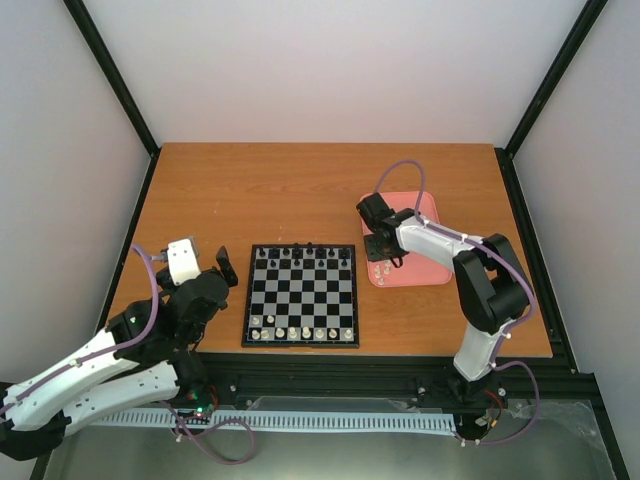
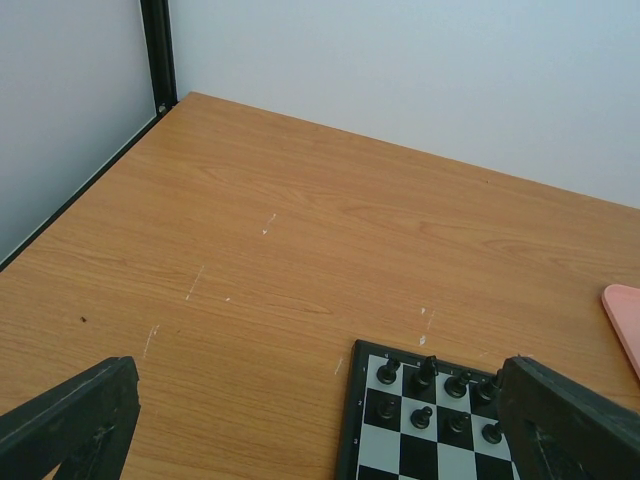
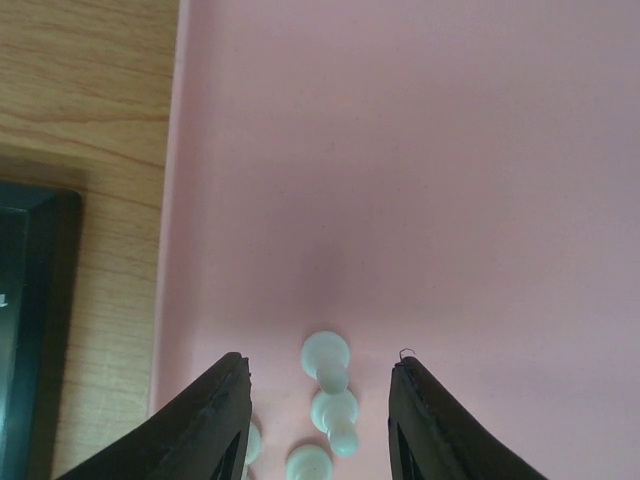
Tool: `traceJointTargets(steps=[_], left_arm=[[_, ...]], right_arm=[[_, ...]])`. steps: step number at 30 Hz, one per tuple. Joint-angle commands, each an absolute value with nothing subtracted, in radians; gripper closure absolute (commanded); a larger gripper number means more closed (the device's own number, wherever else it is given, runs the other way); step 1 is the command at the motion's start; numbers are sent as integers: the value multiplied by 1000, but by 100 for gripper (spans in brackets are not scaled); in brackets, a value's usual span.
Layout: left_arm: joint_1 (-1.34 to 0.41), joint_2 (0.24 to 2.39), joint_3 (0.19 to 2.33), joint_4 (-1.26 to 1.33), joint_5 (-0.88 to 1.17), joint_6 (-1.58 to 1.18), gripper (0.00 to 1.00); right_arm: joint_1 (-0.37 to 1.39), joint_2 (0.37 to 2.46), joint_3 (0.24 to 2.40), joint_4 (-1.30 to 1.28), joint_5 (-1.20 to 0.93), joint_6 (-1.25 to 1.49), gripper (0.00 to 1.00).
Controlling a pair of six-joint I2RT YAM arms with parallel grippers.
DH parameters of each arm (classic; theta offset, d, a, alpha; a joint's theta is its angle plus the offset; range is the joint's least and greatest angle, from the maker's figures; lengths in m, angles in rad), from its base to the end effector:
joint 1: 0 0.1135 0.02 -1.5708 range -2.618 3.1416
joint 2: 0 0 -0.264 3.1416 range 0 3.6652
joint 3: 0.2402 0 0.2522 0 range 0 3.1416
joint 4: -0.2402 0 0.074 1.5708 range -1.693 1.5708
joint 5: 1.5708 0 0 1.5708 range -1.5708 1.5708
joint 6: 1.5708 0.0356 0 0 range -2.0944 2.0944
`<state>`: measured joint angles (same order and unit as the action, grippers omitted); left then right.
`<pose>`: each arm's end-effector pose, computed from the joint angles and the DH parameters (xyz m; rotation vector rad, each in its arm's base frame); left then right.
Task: Set up the chess pieces on the board
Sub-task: Pick up the chess piece from the storage box.
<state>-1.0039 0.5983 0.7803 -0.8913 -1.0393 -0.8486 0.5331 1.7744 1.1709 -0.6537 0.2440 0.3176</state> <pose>0.0805 -0.0694 0.3056 -0.3404 1.8768 -0.0435 0.2994 0.1667 0.1792 -0.2431 2.7439 -0.1279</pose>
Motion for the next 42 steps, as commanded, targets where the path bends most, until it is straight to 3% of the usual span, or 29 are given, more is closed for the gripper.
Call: traceJointTargets(steps=[1, 7, 14, 28, 42], left_arm=[[-999, 592, 778, -881, -1044, -842, 0], [-999, 591, 776, -881, -1042, -842, 0], [-999, 586, 775, -882, -1042, -839, 0], [-998, 575, 773, -881, -1044, -842, 0], [-999, 567, 771, -888, -1046, -846, 0]], right_arm=[[519, 1814, 1184, -638, 235, 316, 55], [507, 1850, 1202, -640, 226, 309, 62], [498, 1855, 1206, -639, 223, 311, 62], [488, 1872, 1213, -635, 218, 314, 80], [480, 1844, 1218, -634, 217, 332, 91]])
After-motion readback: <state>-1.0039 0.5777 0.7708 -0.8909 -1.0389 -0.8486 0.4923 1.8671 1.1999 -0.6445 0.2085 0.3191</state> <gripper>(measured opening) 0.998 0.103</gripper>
